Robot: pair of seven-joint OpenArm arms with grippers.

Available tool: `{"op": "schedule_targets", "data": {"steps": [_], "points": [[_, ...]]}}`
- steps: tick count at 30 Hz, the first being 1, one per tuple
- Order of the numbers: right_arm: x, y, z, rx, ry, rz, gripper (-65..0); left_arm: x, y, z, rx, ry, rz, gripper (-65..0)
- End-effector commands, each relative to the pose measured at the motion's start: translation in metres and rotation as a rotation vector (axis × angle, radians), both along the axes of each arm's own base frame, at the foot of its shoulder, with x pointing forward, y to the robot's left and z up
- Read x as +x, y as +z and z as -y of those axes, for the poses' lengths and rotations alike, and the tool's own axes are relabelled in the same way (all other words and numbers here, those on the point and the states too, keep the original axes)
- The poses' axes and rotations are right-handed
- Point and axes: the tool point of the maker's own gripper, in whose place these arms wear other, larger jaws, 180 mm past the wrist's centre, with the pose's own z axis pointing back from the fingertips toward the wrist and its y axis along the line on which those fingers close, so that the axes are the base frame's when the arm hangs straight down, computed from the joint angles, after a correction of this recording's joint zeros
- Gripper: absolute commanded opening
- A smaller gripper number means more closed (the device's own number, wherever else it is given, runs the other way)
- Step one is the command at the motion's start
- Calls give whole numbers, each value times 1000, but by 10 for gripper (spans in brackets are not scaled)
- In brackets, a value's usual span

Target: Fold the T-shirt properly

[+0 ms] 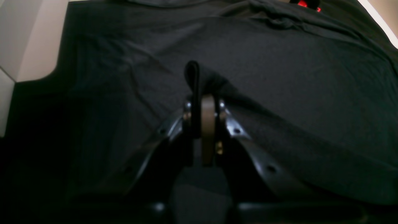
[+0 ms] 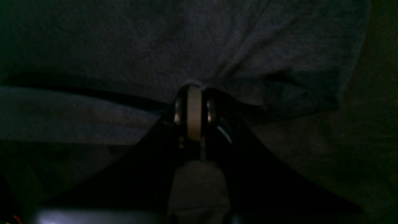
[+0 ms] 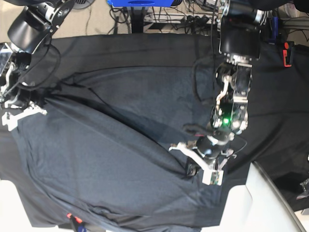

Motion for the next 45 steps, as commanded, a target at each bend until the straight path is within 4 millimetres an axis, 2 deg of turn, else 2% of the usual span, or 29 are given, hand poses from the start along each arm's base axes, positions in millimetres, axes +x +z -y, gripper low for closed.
{"op": "schedule_targets", "data": {"steps": [1,11,13,14,15,17,19,20,21,23,27,29,32,34,37,42,45], "points": [[12,12,9,-20,-9,48,-645,12,18,-1,-5,6,57,-650],[12,12,8,-19,-9,48,-635,12,-4,-4,20,13,-1,-650],[12,12,8,-17,-9,48,-579,13,-7,-7,23,20,-9,-650],[13,12,7,-16,-8,51,-530,16,-5,-11,16,34,-6,-650],[13,12,6,-14,-5,53,-474,18,-7,-18,11,52,-12,-619],[16,15,8,-23,-9,73,-365,20,-12,-32,-1,92,-27,-438],[20,18,11,-38,-20,101,-275,23,-10,-45,-11,130,-25,-311],[18,16,12,-45,-24,106,-249,25,-7,-52,-17,149,-18,-270],[17,16,14,-53,-28,116,-243,26,-5,-59,-23,168,-14,-248],[20,23,18,-84,-13,159,-245,27,-1,-69,-31,197,-5,-245],[8,36,19,-148,69,210,-246,24,9,-78,-22,210,24,-245],[-5,38,18,-167,60,210,-246,8,6,-88,19,204,22,-245],[-36,32,27,-172,-9,184,-246,-29,-6,-98,76,189,-2,-247],[-50,25,34,-161,-54,162,-245,-58,-17,-104,113,180,-34,-247],[-67,4,36,-112,-107,113,-245,-101,-29,-112,174,148,-81,-248],[-60,-15,22,-51,-50,153,-245,-160,-50,-103,186,111,-174,-248],[-59,-23,20,-22,-48,143,-245,-187,-69,-97,93,128,-251,-245]]}}
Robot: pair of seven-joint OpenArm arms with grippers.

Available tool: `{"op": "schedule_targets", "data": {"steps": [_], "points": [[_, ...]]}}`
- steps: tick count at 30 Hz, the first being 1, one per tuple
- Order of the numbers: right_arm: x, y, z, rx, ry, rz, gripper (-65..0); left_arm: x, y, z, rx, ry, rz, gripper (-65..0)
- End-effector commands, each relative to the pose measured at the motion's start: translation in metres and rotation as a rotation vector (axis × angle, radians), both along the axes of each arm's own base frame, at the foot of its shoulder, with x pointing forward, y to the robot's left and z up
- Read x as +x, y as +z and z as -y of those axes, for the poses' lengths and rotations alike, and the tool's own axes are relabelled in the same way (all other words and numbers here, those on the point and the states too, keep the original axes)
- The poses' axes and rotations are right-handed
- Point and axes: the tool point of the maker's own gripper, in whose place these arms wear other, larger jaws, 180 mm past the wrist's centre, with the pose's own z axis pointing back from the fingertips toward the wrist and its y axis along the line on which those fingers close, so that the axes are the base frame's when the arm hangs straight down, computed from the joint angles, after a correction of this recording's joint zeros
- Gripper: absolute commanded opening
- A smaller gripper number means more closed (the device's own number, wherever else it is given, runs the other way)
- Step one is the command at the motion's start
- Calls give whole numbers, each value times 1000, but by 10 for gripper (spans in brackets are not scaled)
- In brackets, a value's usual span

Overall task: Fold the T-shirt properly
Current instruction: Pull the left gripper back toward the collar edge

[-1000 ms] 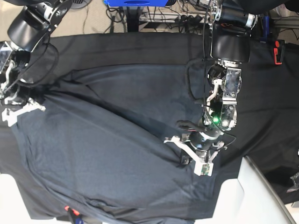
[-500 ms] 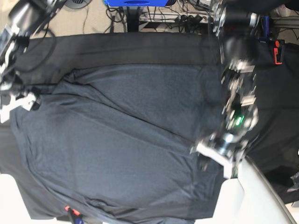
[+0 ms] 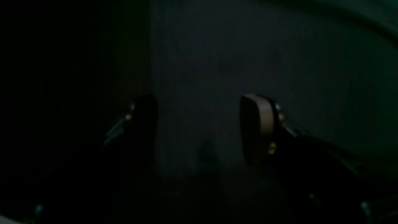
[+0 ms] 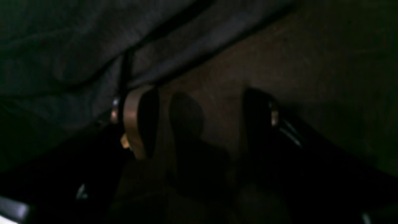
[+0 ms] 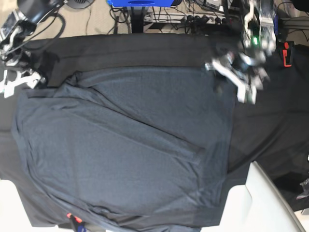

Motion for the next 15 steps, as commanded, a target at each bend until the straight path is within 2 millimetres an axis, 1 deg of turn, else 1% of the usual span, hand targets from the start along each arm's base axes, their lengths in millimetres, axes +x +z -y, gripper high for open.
{"op": "schedule_targets", "data": {"steps": [1,3,4,5,7,11,15], "points": [[8,4,5,-4,-6,17,-245,1,5,-10,-31,37,25,-239],[8,1,14,12,-48,19,-245,-11,-6,-26,-152,154,-7,-239],[11,1,15,25,-64,26,-245,-17,-11,-37,-195,208,-21,-239],[13,1,19,32,-80,32,-245,-23,-15,-48,-236,258,-33,-239],[16,0,27,37,-88,32,-245,-32,-21,-61,-281,316,-53,-239],[25,-1,35,56,-92,30,-245,-44,-29,-68,-273,333,-85,-239],[32,-1,39,57,-104,52,-246,-48,-30,-68,-275,337,-93,-239]]}}
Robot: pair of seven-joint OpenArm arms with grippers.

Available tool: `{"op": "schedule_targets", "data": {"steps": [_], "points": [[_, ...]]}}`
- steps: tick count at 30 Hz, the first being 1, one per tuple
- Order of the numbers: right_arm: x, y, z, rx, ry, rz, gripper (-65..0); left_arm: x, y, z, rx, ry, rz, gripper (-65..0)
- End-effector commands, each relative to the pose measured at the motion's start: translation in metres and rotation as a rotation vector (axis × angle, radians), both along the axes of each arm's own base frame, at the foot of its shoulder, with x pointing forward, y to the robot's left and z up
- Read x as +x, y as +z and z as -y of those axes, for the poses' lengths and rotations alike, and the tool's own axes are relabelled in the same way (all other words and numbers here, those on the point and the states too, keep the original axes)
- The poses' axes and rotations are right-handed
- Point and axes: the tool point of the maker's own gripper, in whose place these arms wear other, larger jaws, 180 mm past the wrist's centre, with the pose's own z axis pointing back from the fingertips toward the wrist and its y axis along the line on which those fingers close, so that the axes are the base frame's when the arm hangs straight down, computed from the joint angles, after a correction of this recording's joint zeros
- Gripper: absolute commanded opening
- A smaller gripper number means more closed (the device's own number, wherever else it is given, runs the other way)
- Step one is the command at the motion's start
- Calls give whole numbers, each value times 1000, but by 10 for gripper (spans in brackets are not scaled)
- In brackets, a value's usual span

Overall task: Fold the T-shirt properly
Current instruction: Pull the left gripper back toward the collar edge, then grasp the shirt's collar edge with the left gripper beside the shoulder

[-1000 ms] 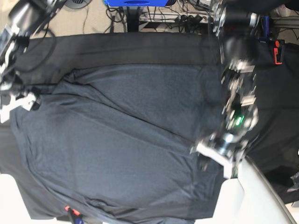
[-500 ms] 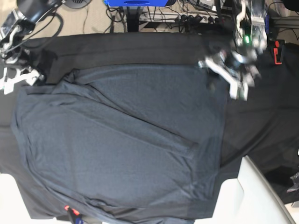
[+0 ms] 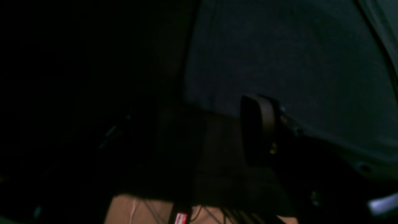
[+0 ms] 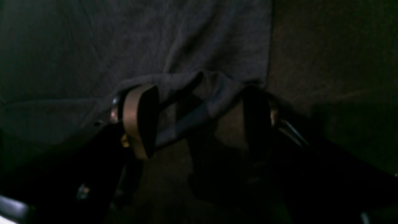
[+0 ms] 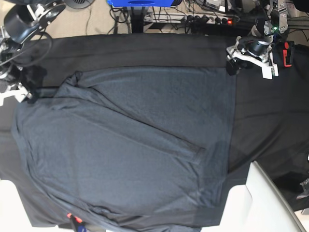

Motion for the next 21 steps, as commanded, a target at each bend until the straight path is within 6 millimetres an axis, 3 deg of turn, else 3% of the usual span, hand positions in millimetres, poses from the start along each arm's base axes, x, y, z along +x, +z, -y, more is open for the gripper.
{"op": "schedule_targets", "data": {"steps": [1,4,9,15,21], "points": [[0,0,5,-15,4,-17,-246,5,8,-3,7,-3,32,-237],[-1,-3,2,-5,4,-21,-257,5,7,1,-4,-3,31,-237],[4,-7,-1,23,2,-21,-363,4,6,3,-11,-3,30,-237],[7,-13,-4,57,0,-30,-395,4,6,0,-7,3,29,-237],[8,-13,-6,58,-5,-20,-650,3,5,4,-16,2,28,-237]]}}
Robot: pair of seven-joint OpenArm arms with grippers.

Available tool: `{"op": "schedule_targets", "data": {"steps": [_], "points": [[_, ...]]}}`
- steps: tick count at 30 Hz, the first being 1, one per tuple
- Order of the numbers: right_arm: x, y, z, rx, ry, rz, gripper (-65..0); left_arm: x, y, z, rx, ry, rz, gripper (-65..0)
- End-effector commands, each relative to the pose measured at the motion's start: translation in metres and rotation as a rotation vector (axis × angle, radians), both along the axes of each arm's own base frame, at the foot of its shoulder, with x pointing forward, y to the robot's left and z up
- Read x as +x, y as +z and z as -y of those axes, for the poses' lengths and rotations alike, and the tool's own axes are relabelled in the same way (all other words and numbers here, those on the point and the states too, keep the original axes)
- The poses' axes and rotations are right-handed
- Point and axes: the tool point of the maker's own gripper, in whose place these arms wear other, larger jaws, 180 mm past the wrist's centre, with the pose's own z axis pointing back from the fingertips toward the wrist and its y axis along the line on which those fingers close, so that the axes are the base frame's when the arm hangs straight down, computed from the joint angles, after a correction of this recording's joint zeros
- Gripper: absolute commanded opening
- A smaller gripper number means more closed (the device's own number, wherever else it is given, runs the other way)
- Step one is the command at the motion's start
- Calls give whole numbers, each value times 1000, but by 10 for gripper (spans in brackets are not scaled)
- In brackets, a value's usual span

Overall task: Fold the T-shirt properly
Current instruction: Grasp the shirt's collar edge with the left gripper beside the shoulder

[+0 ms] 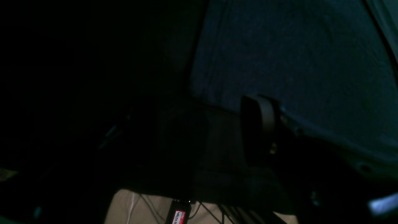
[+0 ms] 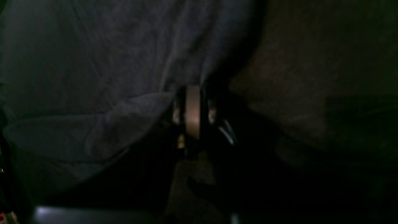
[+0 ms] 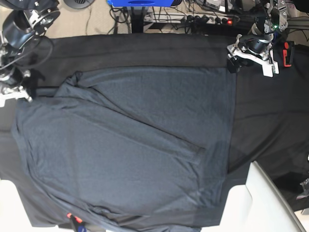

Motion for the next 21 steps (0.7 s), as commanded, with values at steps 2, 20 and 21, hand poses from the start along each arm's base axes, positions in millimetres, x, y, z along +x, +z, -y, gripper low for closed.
{"op": "schedule_targets", "data": {"steps": [2,20,21], "points": [[-1,-1,0,-4,20,-28,-644,3,5,0,-7,18,29,-234],[-5,-2,1,-3,23,-40,-644,-3,-42,11,-93,110,-56,-71],[-5,-2,1,-3,23,-40,-644,-1,-42,15,-103,113,-53,-71]]}}
